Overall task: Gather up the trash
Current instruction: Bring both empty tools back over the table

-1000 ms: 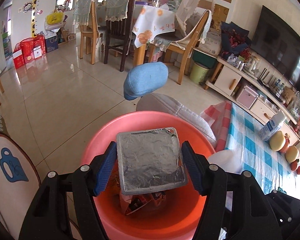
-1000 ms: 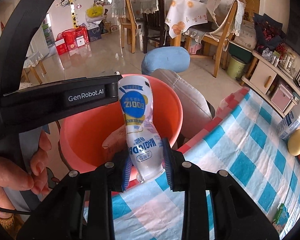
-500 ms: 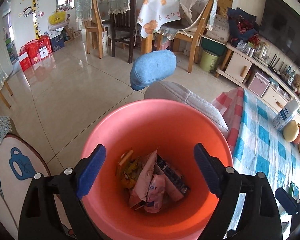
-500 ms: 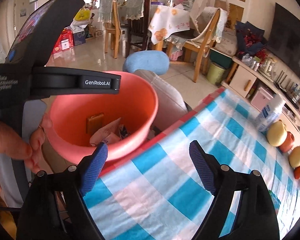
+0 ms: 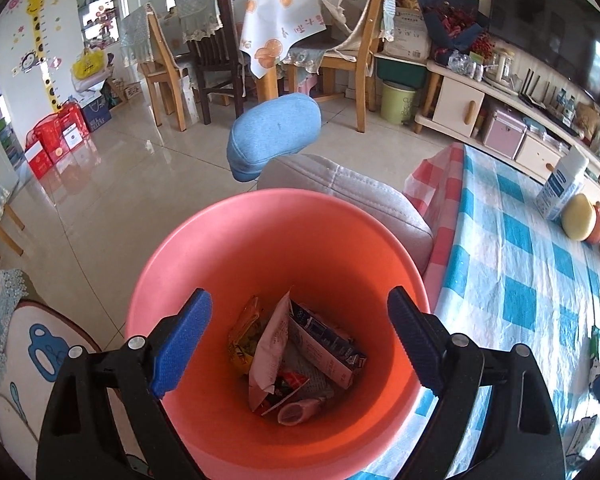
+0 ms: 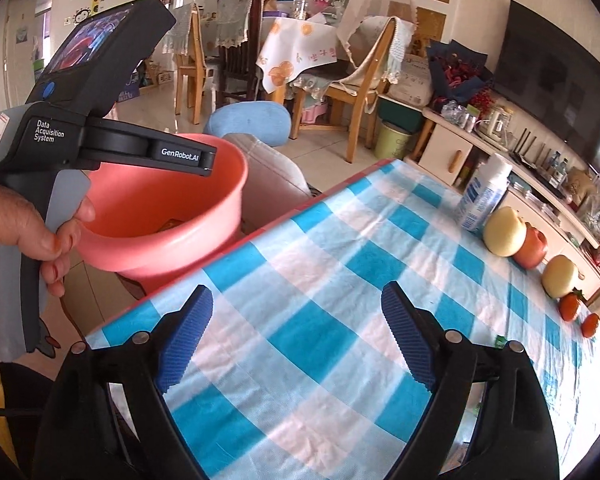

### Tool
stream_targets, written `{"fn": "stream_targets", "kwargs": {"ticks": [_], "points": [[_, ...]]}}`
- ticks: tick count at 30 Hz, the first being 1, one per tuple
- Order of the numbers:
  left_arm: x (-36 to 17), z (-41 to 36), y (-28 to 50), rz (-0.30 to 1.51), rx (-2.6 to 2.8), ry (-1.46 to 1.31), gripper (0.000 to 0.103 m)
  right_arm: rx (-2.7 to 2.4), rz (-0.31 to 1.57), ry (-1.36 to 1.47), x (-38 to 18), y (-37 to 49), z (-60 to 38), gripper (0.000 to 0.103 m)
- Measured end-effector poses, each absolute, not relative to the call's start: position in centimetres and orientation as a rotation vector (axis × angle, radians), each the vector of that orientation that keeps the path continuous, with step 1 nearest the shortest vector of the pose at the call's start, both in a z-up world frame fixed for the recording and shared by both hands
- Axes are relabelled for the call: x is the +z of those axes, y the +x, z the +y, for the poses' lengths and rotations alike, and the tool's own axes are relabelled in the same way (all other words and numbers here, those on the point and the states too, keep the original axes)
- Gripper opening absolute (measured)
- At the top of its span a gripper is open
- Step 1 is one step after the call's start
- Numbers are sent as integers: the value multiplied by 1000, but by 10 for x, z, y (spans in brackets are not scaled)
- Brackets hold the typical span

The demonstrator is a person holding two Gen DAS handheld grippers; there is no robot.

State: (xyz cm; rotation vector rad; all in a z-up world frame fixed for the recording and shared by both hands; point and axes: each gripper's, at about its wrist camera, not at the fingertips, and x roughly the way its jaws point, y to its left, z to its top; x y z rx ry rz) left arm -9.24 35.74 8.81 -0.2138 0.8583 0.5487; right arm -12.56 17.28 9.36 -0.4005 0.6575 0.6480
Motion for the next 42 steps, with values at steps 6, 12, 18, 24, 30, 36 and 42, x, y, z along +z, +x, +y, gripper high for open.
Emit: {"fn": "stream_targets", "kwargs": {"ticks": [6,12,18,24,30,36,42], "points": [[87,339,-88,870,529,-157,89,604,653,-378,95,-127,144,87],[87,317,-82,872,504,-85,89,571,655,-357,95,-132,119,88],[85,293,-75,886,469,-7,89,544,668,-349,91,-137,99,94],[80,269,-72,895,430,55,89,541,670,-332,92,-142,83,94],[74,249,-69,911,394,106,89,534,662,-310,96,-144,66,94],[70,232,-70,919,357,139,89,525,660,-292,96,-144,46,94],[65,208,-72,924,313,173,89,509,657,-268,97,-141,25,94]]}}
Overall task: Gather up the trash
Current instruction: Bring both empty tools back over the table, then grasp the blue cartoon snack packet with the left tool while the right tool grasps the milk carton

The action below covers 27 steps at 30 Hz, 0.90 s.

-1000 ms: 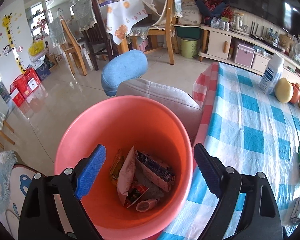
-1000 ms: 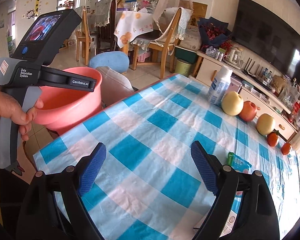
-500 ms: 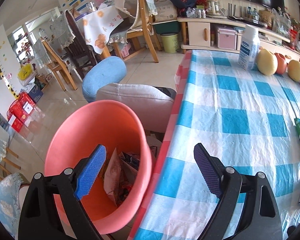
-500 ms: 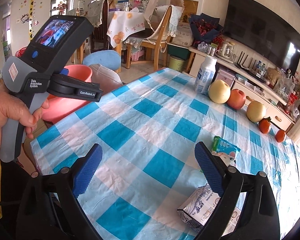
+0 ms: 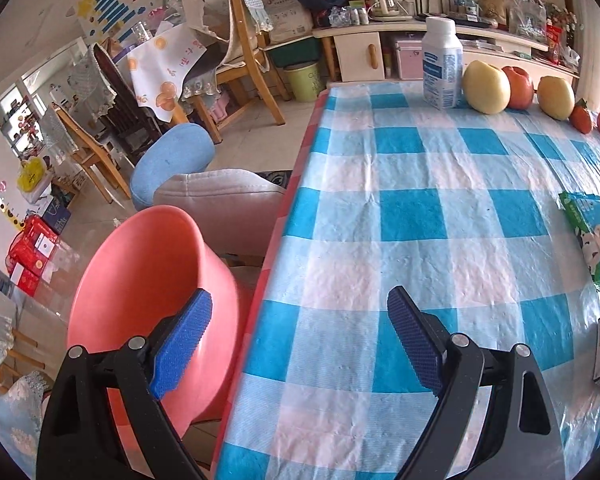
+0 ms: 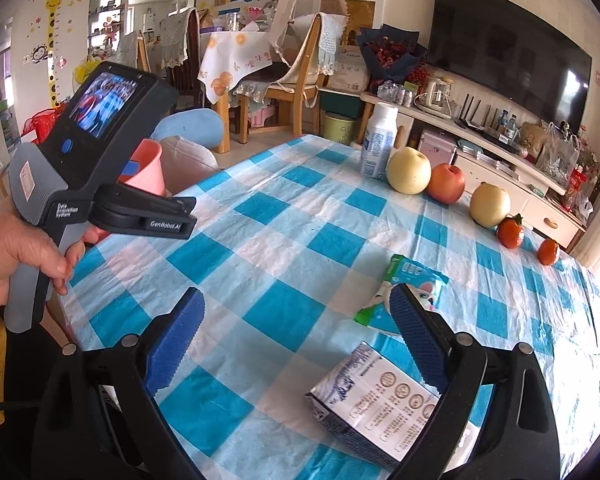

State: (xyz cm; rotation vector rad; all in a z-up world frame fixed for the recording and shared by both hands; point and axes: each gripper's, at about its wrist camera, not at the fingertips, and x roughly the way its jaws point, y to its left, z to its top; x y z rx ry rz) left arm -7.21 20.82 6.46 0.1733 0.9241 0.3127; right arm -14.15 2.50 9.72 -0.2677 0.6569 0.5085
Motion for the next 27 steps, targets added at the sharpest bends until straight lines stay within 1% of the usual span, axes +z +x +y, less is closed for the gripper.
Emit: {"fn": "stream_targets", "kwargs": {"ticks": [15,27], "points": [[56,148,-95,919,201,225,89,447,636,-160,110,-136,-40,94],[60,106,-129,897,49,113,89,389,604,-51,133,-132,-109,94]]}}
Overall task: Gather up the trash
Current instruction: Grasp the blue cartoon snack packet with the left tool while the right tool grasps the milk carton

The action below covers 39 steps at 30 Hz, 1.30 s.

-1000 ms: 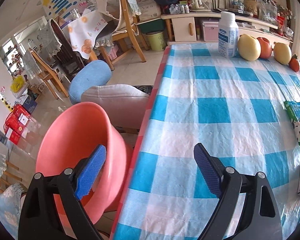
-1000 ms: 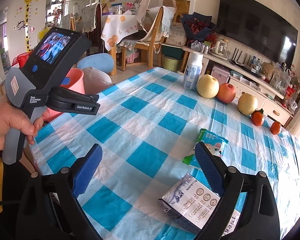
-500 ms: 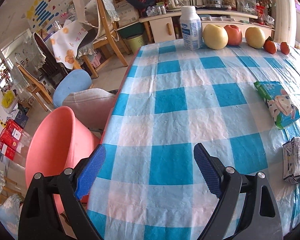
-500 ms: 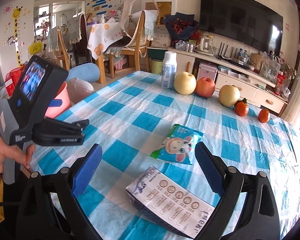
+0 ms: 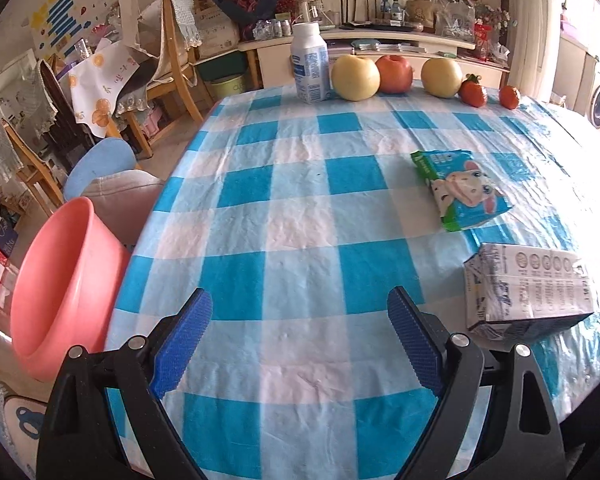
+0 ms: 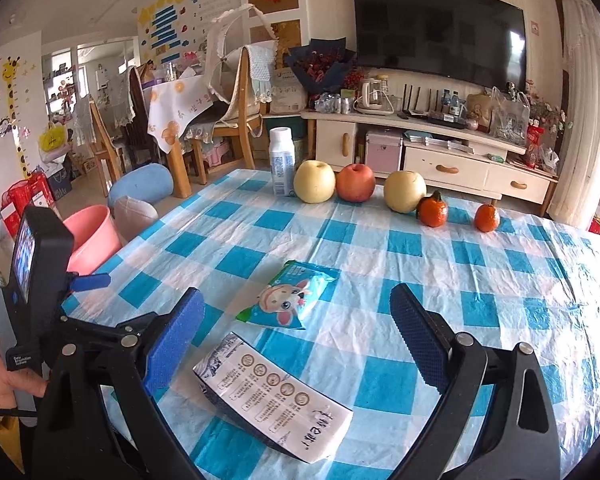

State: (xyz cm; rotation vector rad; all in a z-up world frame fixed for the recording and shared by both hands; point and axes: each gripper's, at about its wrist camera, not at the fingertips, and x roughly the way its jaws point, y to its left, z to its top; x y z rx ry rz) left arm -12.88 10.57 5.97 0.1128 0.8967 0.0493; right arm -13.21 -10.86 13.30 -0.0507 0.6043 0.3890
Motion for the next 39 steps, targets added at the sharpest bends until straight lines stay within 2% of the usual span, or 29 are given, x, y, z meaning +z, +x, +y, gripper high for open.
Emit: {"fn": "stream_targets", "kwargs": {"ticks": [13,26,33,39], "points": [[50,53,-148,949,-253,-133,89,405,709,114,123,-115,-188,94],[28,5,-113,1008,-430,-342,89,435,773,115,96,-104,-207,94],[25,-49,-71,1038,-523,-270,89,372,788,185,91,-97,-233,94],[51,-43,-61,1001,-467,-125,89,399,829,218,85,-93,-236,94]]}}
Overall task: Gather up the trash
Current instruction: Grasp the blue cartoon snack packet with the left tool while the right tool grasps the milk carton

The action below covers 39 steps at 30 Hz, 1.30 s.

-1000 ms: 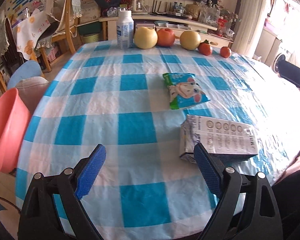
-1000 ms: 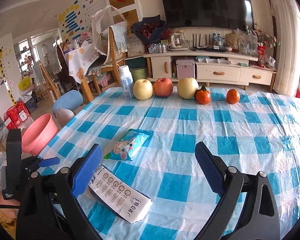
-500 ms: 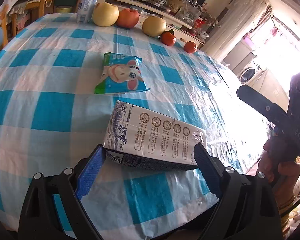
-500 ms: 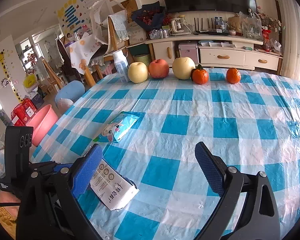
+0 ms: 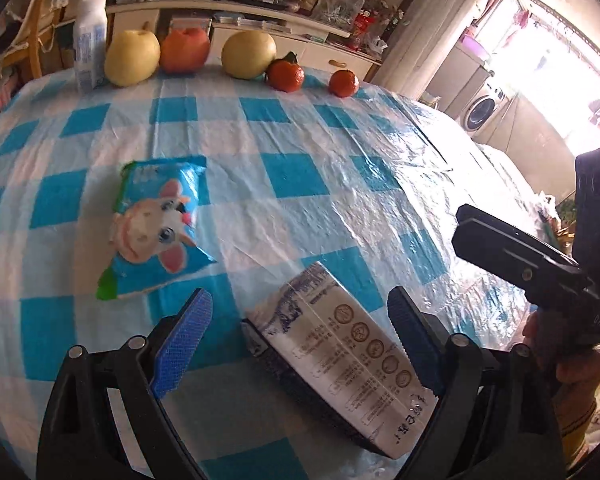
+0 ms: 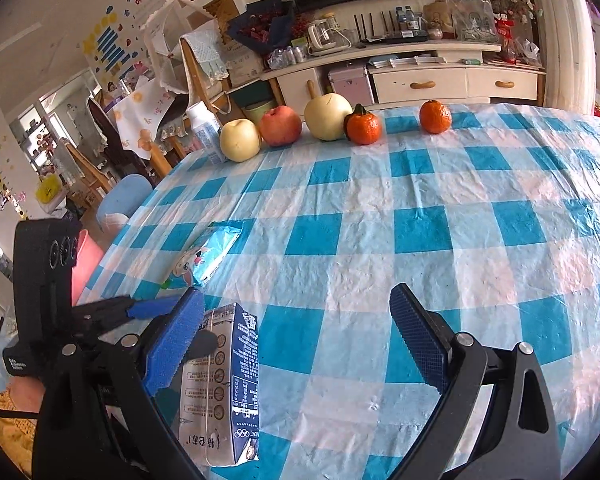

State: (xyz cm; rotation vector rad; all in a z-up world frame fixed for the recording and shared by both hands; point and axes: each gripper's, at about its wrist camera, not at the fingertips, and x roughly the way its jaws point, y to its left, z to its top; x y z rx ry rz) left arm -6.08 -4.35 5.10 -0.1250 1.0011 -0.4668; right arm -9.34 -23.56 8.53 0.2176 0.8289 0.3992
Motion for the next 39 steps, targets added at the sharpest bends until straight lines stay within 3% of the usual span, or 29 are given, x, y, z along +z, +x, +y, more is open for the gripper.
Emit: {"fn": "stream_targets", "kwargs": {"ticks": [9,21,26,29,35,39], "points": [[58,-3,-27,977,-260,-24,89,527,908,124,74,-99,-191,94],[26,-25,11,1034,-232,18,89,586,964,55,60,-108,-163,94],[21,-23,16,1042,-201,22,70,597,983,21,53,-109,-154,93],[20,-18,16,1037,-177,26,59,599,1002,5,48,-108,-150,84],[20,-14,12,1017,-179,21,53,590,1012,-59,39,-109,-140,83],[21,-13,9,1003,-175,16,50,578,1005,-90,36,-109,-136,68]]}}
